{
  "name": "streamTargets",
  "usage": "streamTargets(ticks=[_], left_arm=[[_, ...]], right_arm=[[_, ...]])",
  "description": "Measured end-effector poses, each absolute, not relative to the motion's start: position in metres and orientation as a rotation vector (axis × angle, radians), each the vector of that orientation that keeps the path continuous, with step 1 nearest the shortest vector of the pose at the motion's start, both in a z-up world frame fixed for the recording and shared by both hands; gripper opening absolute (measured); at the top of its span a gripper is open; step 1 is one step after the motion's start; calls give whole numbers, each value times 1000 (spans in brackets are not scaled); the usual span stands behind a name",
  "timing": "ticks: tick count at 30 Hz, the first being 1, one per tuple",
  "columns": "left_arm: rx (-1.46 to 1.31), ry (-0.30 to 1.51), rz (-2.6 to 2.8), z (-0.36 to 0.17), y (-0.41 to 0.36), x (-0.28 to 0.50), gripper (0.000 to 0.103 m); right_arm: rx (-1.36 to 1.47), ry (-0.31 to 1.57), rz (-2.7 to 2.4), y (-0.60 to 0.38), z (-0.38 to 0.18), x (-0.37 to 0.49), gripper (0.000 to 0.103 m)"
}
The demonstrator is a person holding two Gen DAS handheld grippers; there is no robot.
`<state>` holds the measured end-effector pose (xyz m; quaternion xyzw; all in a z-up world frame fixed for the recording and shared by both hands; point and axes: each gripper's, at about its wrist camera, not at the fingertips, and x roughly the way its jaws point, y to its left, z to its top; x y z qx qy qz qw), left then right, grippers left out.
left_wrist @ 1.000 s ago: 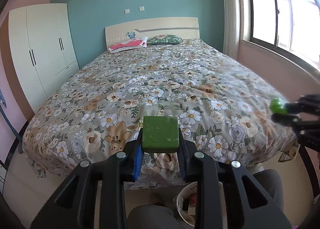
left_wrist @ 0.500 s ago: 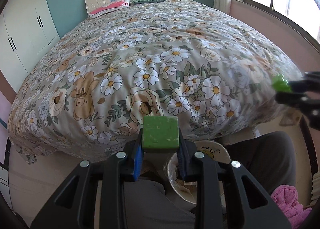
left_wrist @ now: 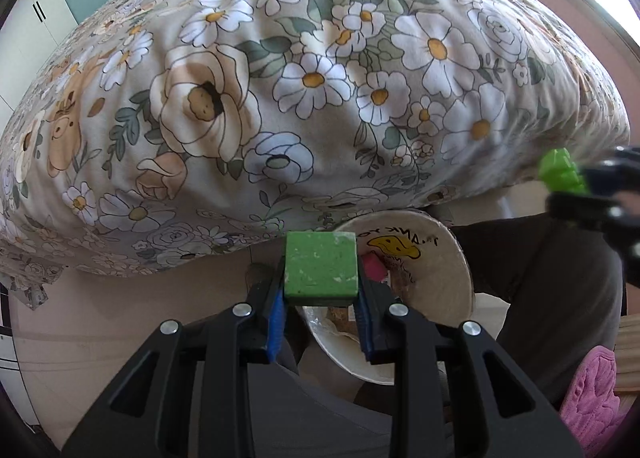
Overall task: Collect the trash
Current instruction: 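Carry the green cube and Lego brick with both tools over the bin, then open both tools over the bin to drop the cube and Lego brick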
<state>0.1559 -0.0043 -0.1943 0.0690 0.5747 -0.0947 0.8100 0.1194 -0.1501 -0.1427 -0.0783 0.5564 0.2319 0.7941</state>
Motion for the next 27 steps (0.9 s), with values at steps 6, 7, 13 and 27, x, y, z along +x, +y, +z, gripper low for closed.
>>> streamTargets(ticks=[6, 7, 13, 27], left_arm=[[136, 1319, -238, -234, -19, 165, 32], [133, 1335, -244, -240, -21, 167, 32], [93, 1420, -266, -277, -31, 176, 32], [40, 1584, -232, -350, -37, 186, 31]], right_arm=[[-130, 1294, 503, -149, -190, 123, 23], [-122, 1311, 503, -148, -198, 123, 23], [-125, 1392, 487, -143, -243, 126, 23], [-47, 1572, 486, -123, -324, 134, 23]])
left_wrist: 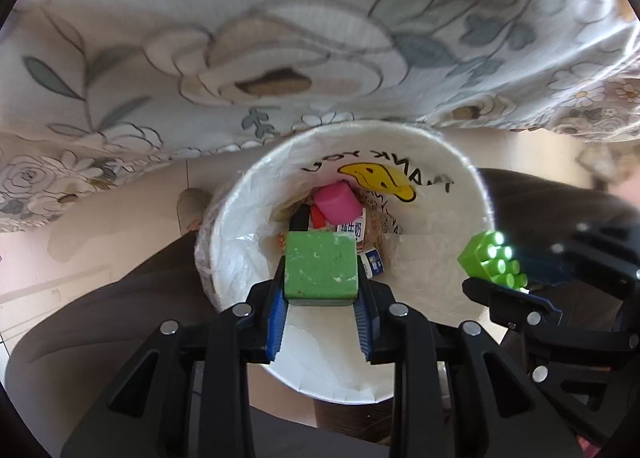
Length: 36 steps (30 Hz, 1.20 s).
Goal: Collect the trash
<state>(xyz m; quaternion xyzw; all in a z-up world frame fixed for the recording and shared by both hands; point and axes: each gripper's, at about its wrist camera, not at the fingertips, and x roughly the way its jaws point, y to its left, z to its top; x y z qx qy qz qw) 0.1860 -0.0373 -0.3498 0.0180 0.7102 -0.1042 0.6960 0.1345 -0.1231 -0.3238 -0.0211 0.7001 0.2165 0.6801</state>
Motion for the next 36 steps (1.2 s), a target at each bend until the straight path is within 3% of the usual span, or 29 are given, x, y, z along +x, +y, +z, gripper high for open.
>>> streamTargets(ticks=[10, 21, 23, 25, 26, 27, 36], left_arm=[[14, 1731, -222, -408, -45, 191, 32], [-11, 1822, -195, -446, -48, 196, 32], [-19, 1830, -186, -449, -48, 196, 39], [-20, 1817, -174, -450, -48, 197, 60], [-19, 1810, -169, -449, -47, 197, 61], [-22, 1808, -172, -447, -47, 198, 61], [-15, 1799, -166, -443, -48, 198, 61]], right_arm=[[17, 1702, 414, -118, -384, 141, 23], [-23, 1754, 376, -121, -412, 141, 23], [-58, 1753, 375, -120, -413, 142, 25], [-92, 1740, 363, -118, -413, 142, 37], [-96, 1731, 363, -119, -411, 142, 45], [-94, 1723, 363, -120, -410, 142, 46], [-67, 1703, 363, -126, -404, 147, 46]])
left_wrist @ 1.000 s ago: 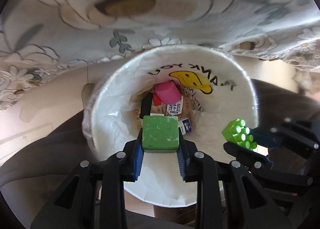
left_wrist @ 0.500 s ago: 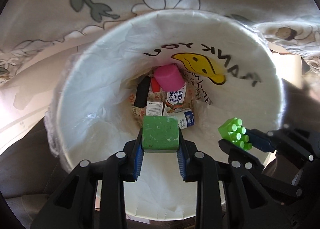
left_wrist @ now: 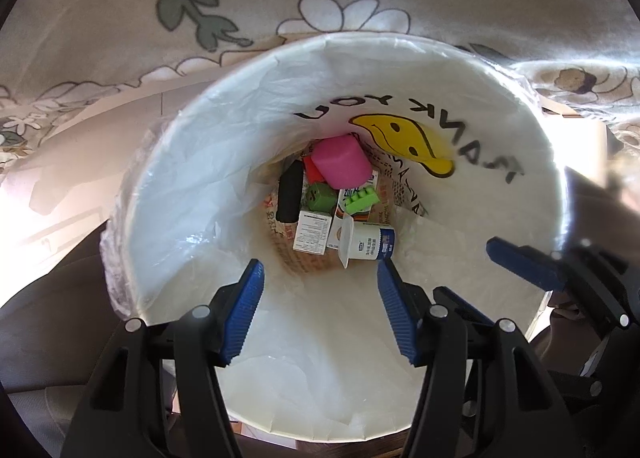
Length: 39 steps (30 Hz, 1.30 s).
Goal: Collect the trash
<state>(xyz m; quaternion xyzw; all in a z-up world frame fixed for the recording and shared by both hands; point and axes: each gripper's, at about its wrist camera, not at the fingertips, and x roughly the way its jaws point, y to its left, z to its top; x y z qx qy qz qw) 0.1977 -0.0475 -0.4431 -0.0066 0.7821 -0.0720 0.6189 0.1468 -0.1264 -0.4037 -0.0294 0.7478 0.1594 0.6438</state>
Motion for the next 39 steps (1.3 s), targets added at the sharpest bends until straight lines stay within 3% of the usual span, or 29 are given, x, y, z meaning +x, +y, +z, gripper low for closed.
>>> streamTargets(ticks=[10, 22, 32, 37, 39], left_arm=[[71, 1675, -167, -393, -43, 191, 61], [133, 1323, -208, -222, -24, 165, 64], [153, 1046, -189, -93, -16, 103, 69], [136, 904, -151, -51, -18, 72, 88], [124, 862, -137, -38, -20, 62, 90]], right_arm=[[-73, 1620, 367, -132, -350, 143, 46], [-127, 1355, 384, -154, -193, 116, 47], [-134, 1105, 354, -161, -70, 63, 60], [-137, 943, 324, -156, -20, 23, 76], [-126, 879, 305, -155, -8, 6, 78]])
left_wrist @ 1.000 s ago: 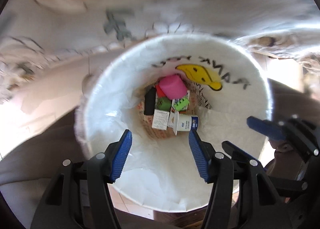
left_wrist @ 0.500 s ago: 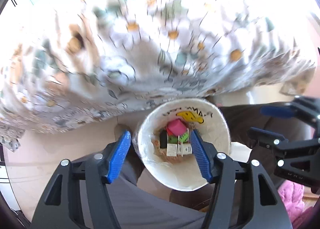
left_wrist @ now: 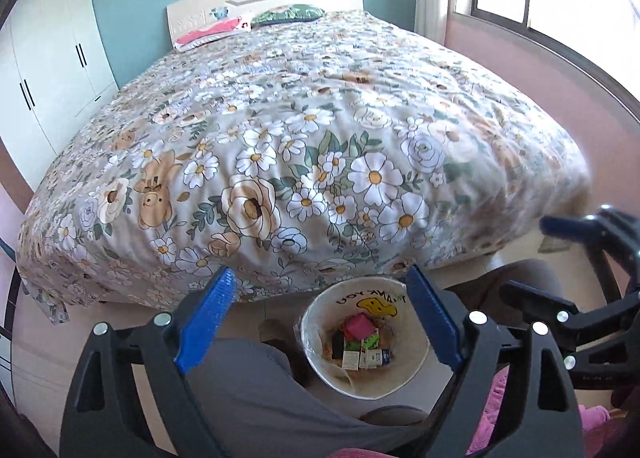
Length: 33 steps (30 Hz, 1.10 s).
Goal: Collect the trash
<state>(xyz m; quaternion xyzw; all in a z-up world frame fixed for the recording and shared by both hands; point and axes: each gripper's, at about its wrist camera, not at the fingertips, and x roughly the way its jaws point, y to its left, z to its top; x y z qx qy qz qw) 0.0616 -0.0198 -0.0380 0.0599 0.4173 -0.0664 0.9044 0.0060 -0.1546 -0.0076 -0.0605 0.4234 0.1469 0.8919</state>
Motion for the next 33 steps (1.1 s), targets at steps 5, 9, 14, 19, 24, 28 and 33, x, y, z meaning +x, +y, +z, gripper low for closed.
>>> streamTargets(ticks=[5, 9, 14, 19, 24, 28, 33], left_arm=[[133, 823, -140, -27, -26, 39, 93], [140, 808, -144, -21, -30, 28, 93], [142, 777, -165, -13, -35, 12, 93], [138, 761, -200, -11, -39, 8, 93], [137, 753, -195, -9, -39, 5, 93], [136, 755, -191, -9, -37, 4, 93], [134, 757, -188, -9, -36, 4, 93]], right_arm=[[-84, 786, 265, -158, 15, -18, 83], [-101, 745, 240, -156, 24, -34, 83], [-133, 706, 218, -152, 32, -50, 83], [-151, 685, 205, -150, 35, -55, 84], [-153, 683, 210, -149, 35, -56, 84], [-151, 684, 213, -148, 35, -56, 84], [-146, 689, 217, -147, 35, -55, 84]])
